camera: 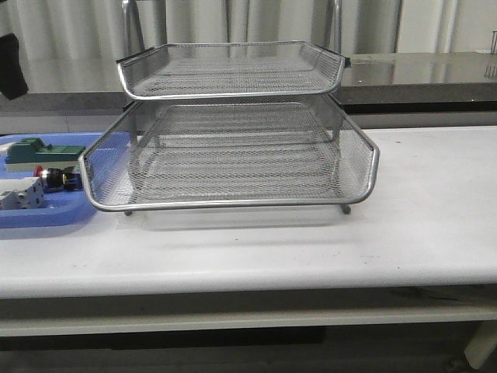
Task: Place button on rack with both arms
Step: 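Lower the left gripper and grasp the red-capped push button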
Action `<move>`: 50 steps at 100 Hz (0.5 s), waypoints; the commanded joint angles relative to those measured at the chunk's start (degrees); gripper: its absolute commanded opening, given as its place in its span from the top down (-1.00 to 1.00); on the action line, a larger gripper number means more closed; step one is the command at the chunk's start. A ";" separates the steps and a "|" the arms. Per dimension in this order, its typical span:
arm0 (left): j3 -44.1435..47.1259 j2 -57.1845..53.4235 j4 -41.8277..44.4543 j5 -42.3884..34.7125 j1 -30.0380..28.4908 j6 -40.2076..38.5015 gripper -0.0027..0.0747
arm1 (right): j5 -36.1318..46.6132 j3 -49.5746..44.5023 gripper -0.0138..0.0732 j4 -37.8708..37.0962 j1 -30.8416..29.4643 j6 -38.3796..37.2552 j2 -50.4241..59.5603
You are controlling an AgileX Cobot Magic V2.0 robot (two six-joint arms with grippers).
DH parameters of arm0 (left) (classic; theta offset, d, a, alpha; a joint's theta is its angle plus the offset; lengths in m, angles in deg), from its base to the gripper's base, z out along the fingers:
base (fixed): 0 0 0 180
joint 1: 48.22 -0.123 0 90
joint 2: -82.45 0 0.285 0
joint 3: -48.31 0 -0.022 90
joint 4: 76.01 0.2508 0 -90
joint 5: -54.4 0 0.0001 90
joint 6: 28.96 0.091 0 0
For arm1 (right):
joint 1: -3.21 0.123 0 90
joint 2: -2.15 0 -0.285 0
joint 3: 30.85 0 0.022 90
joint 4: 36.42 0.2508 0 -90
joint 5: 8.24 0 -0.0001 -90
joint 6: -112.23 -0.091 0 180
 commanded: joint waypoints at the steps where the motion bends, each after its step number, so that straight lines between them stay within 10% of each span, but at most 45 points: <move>1: -5.48 0.90 -0.78 -0.40 0.14 2.53 -0.46 | 3.09 2.03 0.85 -0.88 -0.23 0.18 -0.01; 50: -12.81 13.21 -3.35 -0.89 0.14 9.47 -0.47 | 3.09 2.03 0.85 -0.88 -0.23 0.18 -0.01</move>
